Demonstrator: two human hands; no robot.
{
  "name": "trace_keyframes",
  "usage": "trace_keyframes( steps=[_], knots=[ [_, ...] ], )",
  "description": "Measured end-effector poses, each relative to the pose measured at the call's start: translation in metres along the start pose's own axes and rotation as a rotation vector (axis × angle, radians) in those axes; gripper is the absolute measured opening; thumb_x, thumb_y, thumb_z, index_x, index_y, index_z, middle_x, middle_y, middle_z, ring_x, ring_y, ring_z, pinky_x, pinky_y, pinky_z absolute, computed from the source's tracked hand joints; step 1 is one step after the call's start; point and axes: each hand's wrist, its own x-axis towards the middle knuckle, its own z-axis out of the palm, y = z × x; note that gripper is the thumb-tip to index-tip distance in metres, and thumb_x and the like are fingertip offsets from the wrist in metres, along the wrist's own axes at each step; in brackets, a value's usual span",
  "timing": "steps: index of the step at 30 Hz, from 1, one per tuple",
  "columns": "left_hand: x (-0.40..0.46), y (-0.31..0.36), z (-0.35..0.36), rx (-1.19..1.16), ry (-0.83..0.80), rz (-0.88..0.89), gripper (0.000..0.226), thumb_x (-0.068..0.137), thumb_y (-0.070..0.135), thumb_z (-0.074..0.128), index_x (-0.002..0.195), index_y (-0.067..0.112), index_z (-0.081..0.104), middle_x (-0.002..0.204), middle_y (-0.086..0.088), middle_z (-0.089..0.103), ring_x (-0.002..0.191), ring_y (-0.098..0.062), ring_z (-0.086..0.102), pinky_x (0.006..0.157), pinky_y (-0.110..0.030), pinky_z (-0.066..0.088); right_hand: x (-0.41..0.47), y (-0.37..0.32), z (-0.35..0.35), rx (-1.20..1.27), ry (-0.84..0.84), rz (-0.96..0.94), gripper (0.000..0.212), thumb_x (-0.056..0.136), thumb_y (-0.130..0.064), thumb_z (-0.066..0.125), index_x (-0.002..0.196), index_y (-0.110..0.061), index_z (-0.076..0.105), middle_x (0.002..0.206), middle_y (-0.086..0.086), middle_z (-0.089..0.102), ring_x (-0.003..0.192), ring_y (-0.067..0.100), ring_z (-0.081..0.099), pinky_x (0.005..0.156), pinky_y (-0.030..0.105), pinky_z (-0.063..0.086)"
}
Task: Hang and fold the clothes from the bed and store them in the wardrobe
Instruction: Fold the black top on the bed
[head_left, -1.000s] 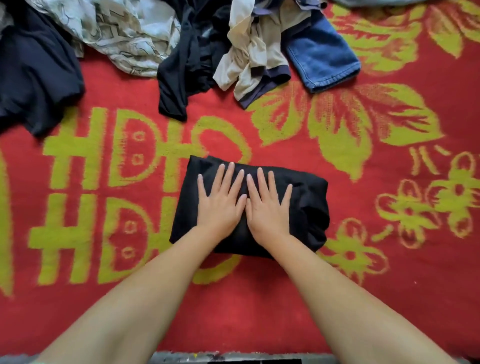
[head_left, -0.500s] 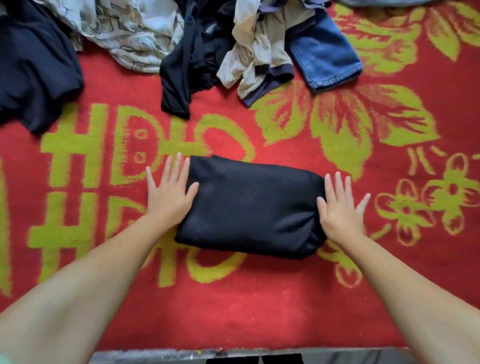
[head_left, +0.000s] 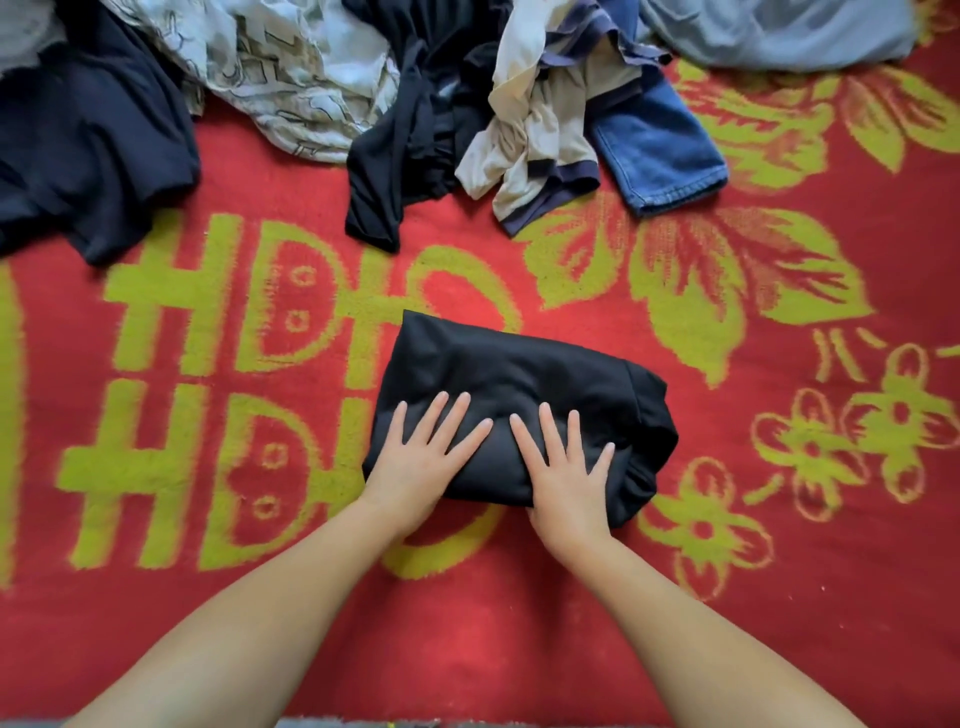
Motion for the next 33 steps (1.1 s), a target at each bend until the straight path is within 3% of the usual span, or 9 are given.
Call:
trace_keyframes(
  steps=[3,6,12,20,27,33],
  knots=[
    [0.007,0.003,-0.013,-0.040,-0.080,-0.050,0.092,0.087,-0.001,0.055,0.154,0.025,-0.002,0.162,-0.010,0.002,0.148,-0.032,0.012,0.116,-0.051,0.021,0.006,0.005,-0.024,0.056,-0.047,-0.033,0.088,0.090,-0.004,0.054,0.155,-0.034,0.004,0.163,-0.002,0.008,0.149,0.033,0.005,0.113,0.061,0.020],
    [0.007,0.006,-0.045,-0.130,-0.159,-0.125,0.086,0.093,-0.003,0.045,0.154,0.027,-0.008,0.163,-0.006,0.000,0.148,-0.032,0.010,0.117,-0.048,0.020,0.005,0.007,-0.061,0.098,-0.087,-0.065,0.076,0.093,-0.001,0.045,0.155,-0.032,0.013,0.161,-0.003,0.018,0.147,0.032,0.017,0.113,0.051,0.029],
    [-0.016,0.009,-0.118,-0.187,-0.128,-0.220,0.088,0.091,-0.008,0.045,0.154,0.030,-0.004,0.163,-0.004,0.005,0.147,-0.032,0.014,0.114,-0.048,0.025,-0.018,0.006,-0.130,0.010,-0.067,-0.185,0.078,0.095,0.000,0.045,0.155,-0.033,0.008,0.161,-0.001,0.019,0.147,0.034,0.018,0.107,0.043,0.040],
    [-0.124,0.063,-0.147,-0.183,-0.123,-0.407,0.088,0.091,-0.005,0.047,0.154,0.030,-0.005,0.163,-0.004,0.003,0.147,-0.030,0.014,0.114,-0.049,0.025,-0.103,-0.011,-0.149,-0.182,-0.112,-0.404,0.084,0.095,-0.004,0.051,0.155,-0.032,0.000,0.161,-0.001,0.016,0.147,0.034,0.017,0.103,0.041,0.043],
    [-0.248,0.151,-0.119,-0.336,-0.125,-0.736,0.090,0.091,-0.003,0.050,0.154,0.029,-0.006,0.163,-0.003,0.002,0.147,-0.030,0.014,0.114,-0.051,0.025,-0.190,-0.044,-0.123,-0.413,-0.181,-0.710,0.088,0.093,0.000,0.052,0.155,-0.031,-0.001,0.161,-0.001,0.016,0.147,0.033,0.017,0.097,0.042,0.048],
    [-0.394,0.220,-0.084,-0.513,-0.126,-1.089,0.094,0.089,-0.006,0.052,0.154,0.030,-0.005,0.163,-0.004,0.004,0.147,-0.031,0.015,0.115,-0.051,0.024,-0.287,-0.123,-0.071,-0.599,-0.261,-1.039,0.084,0.093,-0.002,0.051,0.156,-0.030,0.002,0.161,0.000,0.017,0.146,0.034,0.021,0.104,0.044,0.043]
  ],
)
